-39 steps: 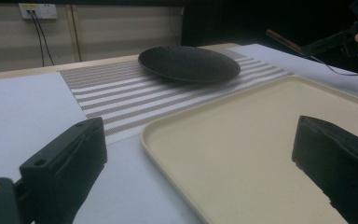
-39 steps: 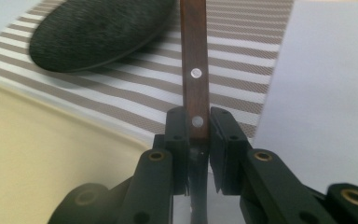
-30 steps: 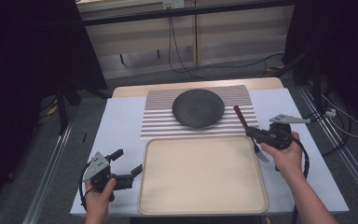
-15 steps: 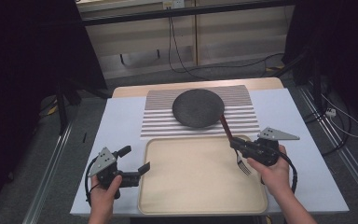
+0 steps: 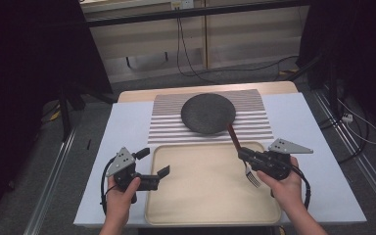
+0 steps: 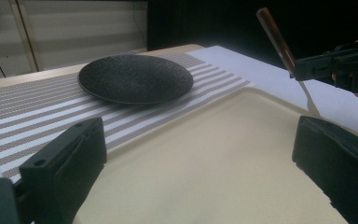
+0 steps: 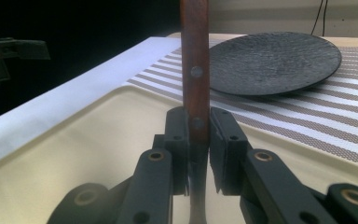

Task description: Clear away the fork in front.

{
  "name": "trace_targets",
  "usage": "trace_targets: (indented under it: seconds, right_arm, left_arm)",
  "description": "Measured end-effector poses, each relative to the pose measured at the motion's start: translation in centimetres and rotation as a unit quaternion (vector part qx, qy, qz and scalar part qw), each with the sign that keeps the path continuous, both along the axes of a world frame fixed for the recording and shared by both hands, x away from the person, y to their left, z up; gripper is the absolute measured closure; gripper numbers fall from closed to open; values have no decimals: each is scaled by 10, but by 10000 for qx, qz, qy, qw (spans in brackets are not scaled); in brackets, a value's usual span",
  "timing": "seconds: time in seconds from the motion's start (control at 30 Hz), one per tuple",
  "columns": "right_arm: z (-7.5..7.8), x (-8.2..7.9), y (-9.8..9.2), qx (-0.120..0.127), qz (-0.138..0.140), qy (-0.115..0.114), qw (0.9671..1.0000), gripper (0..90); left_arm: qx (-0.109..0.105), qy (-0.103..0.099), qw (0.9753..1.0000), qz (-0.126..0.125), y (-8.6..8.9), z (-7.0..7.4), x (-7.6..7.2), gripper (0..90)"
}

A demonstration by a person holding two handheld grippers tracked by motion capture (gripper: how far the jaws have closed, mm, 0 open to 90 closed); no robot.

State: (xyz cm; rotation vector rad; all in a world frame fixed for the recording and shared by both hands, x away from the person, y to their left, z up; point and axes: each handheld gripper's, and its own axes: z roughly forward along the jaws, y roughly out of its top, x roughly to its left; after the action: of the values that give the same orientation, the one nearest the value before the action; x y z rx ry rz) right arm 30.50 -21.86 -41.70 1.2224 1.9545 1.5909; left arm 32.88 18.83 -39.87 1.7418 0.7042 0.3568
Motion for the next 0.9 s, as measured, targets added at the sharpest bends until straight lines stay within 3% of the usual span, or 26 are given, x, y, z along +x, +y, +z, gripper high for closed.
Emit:
trace_targets:
  seconds: [0.17, 0.43, 0.9]
  right_arm:
    - [2, -1, 3, 132, 0, -83, 9999, 787]
    - [1, 0, 12, 116, 55, -159, 9998, 787]
    - [-2, -5, 37, -92, 256, -345, 9990, 787]
  left_arm:
    - [-31, -11, 10000, -58, -10, 4, 3, 31]
    - [-20, 17, 9999, -155, -32, 6, 10, 31]
    - [-4, 56, 9993, -368, -56, 7, 20, 31]
